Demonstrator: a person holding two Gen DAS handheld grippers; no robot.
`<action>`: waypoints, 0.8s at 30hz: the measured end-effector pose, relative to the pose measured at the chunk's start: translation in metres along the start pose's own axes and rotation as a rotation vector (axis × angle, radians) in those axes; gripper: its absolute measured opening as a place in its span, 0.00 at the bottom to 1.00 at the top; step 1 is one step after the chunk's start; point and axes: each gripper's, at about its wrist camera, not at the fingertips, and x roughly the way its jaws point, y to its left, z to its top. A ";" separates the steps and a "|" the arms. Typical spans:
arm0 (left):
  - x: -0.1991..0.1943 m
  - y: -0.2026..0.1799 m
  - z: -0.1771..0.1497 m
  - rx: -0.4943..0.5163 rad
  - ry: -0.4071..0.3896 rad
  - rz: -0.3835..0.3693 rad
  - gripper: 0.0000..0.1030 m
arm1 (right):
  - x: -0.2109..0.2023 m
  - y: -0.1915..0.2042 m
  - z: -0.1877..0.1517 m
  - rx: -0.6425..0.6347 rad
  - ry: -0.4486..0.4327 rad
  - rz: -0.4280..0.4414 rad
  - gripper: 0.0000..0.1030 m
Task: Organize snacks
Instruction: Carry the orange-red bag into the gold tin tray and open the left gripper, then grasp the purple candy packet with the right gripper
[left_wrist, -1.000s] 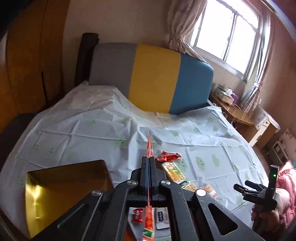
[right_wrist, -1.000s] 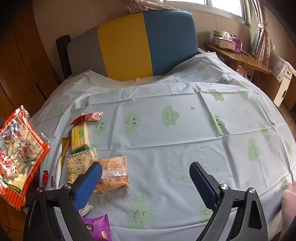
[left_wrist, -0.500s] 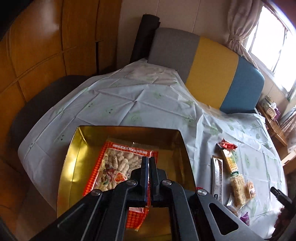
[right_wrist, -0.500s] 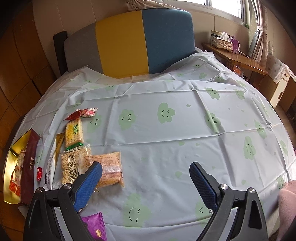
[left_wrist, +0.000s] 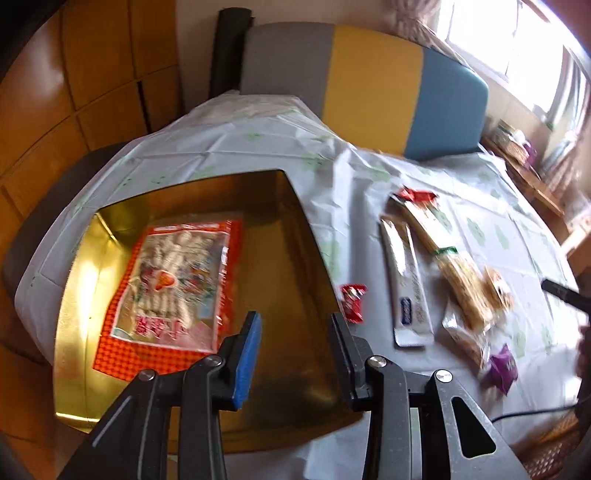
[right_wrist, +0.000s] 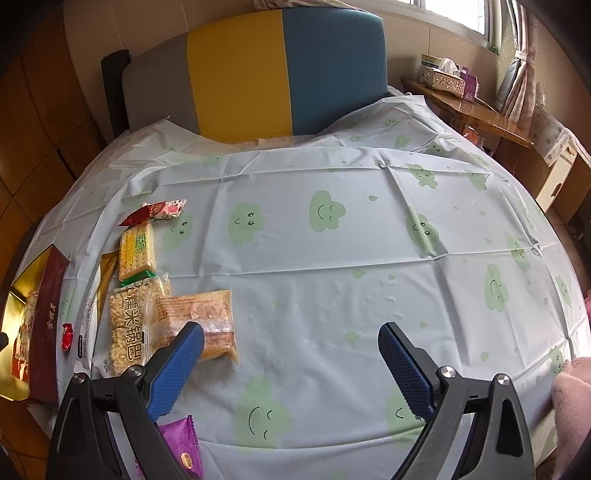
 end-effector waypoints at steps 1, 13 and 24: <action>0.000 -0.006 -0.004 0.017 -0.002 0.000 0.37 | 0.000 0.001 0.000 -0.005 0.002 0.001 0.94; -0.005 -0.041 -0.035 0.115 0.026 -0.052 0.37 | 0.014 0.039 -0.019 -0.156 0.127 0.148 0.89; -0.015 -0.063 -0.054 0.222 -0.012 -0.059 0.39 | 0.022 0.070 -0.041 -0.265 0.240 0.257 0.89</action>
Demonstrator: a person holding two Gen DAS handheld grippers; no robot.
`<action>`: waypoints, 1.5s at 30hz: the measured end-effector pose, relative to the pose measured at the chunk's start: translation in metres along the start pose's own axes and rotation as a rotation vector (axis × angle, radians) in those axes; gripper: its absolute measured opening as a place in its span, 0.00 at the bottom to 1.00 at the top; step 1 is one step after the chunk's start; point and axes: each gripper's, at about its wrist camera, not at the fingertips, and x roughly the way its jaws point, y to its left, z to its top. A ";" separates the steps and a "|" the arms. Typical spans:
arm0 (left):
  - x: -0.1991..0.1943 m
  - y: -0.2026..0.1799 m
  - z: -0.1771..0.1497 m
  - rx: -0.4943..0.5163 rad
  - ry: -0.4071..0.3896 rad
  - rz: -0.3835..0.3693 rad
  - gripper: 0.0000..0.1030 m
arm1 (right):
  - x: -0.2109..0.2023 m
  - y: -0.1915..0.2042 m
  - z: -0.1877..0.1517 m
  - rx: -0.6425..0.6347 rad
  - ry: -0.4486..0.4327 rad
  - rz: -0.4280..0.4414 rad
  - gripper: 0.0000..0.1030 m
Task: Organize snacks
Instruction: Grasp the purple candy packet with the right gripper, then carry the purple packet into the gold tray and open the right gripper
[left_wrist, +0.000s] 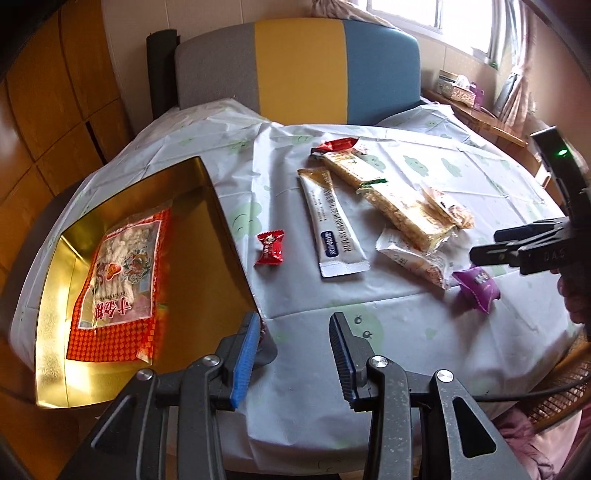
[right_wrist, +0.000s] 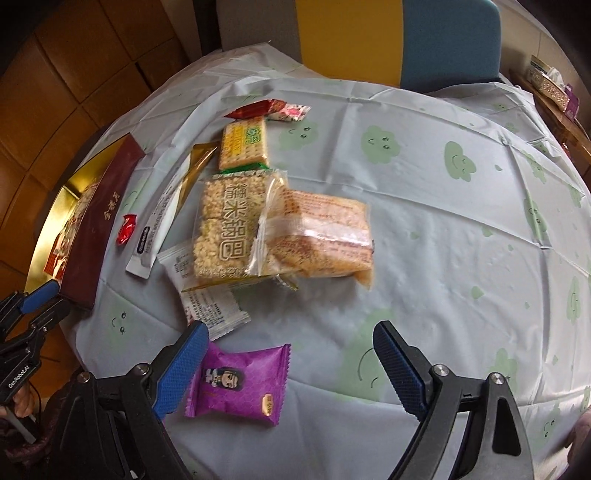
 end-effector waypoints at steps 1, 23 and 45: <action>-0.001 -0.001 0.000 0.003 -0.002 -0.011 0.39 | 0.001 0.003 -0.001 -0.009 0.007 0.009 0.89; 0.021 -0.025 -0.029 0.104 0.090 -0.129 0.39 | 0.008 0.046 -0.036 -0.139 0.043 -0.045 0.50; 0.002 0.007 -0.044 0.044 0.038 -0.186 0.39 | -0.024 0.183 0.039 -0.481 -0.101 0.091 0.50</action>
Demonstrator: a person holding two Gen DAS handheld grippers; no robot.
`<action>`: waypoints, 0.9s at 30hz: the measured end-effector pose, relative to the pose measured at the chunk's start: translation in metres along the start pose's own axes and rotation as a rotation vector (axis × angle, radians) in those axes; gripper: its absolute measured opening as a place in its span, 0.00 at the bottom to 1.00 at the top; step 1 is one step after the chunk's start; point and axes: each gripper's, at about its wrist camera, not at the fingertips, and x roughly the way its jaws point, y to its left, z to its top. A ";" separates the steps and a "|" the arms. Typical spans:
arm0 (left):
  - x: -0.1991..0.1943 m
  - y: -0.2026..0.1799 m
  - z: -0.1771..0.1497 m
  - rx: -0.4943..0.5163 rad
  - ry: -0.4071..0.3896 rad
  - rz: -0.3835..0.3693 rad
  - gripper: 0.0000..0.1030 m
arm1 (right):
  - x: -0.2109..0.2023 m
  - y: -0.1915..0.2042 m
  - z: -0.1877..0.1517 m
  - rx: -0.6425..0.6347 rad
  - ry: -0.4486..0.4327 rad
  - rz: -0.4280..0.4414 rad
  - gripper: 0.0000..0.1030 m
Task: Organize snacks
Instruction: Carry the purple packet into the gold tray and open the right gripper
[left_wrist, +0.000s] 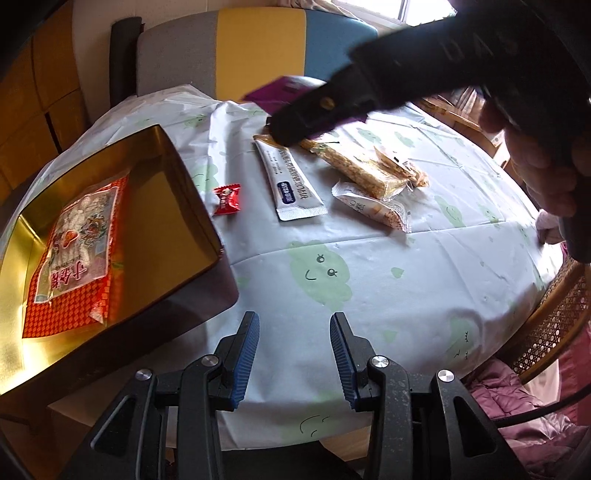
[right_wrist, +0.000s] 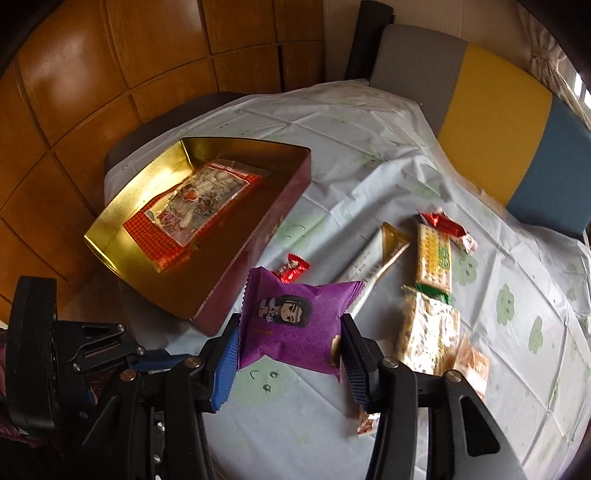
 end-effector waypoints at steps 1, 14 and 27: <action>-0.002 0.002 -0.001 -0.004 -0.002 0.003 0.39 | 0.000 0.005 0.006 -0.015 -0.006 0.008 0.50; -0.017 0.023 -0.009 -0.064 -0.018 0.071 0.40 | 0.024 0.069 0.066 -0.127 -0.077 0.163 0.62; -0.017 0.022 -0.007 -0.078 -0.024 0.092 0.40 | 0.028 0.060 0.061 -0.041 -0.101 0.189 0.54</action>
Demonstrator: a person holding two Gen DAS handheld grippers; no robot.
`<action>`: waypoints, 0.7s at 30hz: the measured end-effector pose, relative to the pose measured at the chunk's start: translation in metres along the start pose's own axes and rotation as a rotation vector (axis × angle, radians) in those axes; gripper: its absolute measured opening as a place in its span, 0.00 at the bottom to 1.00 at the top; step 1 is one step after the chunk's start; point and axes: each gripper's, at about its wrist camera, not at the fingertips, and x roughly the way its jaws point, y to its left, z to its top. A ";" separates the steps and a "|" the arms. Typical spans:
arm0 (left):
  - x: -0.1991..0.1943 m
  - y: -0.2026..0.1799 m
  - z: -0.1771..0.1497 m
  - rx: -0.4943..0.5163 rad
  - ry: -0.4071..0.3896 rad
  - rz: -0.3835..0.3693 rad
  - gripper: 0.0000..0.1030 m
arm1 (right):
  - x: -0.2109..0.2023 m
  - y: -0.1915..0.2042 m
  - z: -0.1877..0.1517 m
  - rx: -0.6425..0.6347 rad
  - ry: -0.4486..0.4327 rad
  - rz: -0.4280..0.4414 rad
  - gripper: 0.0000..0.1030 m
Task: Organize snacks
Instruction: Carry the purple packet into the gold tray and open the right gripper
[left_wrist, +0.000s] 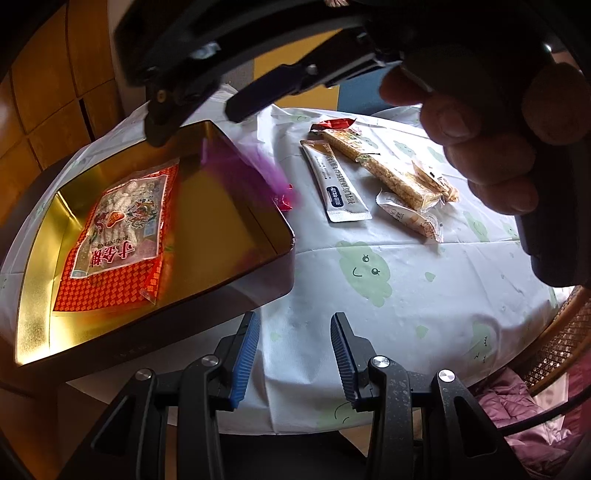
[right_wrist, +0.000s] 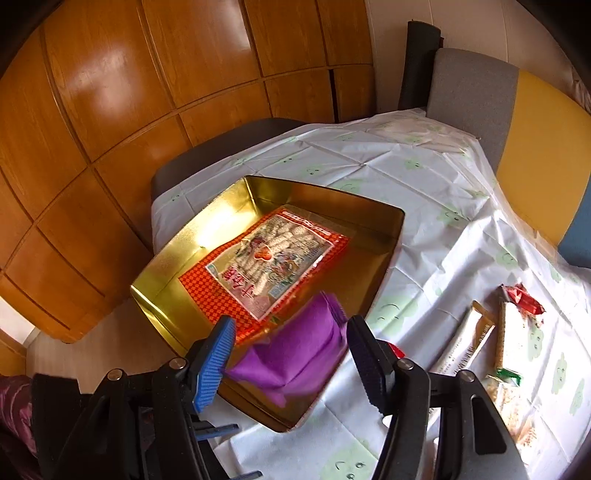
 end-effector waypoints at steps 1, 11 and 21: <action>0.000 0.001 0.000 -0.002 -0.001 0.002 0.40 | 0.002 0.002 0.002 -0.001 -0.003 0.015 0.53; -0.002 0.005 -0.001 -0.014 -0.009 0.019 0.46 | 0.009 0.011 0.006 -0.009 0.011 0.013 0.55; -0.003 0.001 0.000 0.005 -0.014 0.026 0.46 | -0.010 -0.003 -0.009 0.029 -0.039 -0.102 0.56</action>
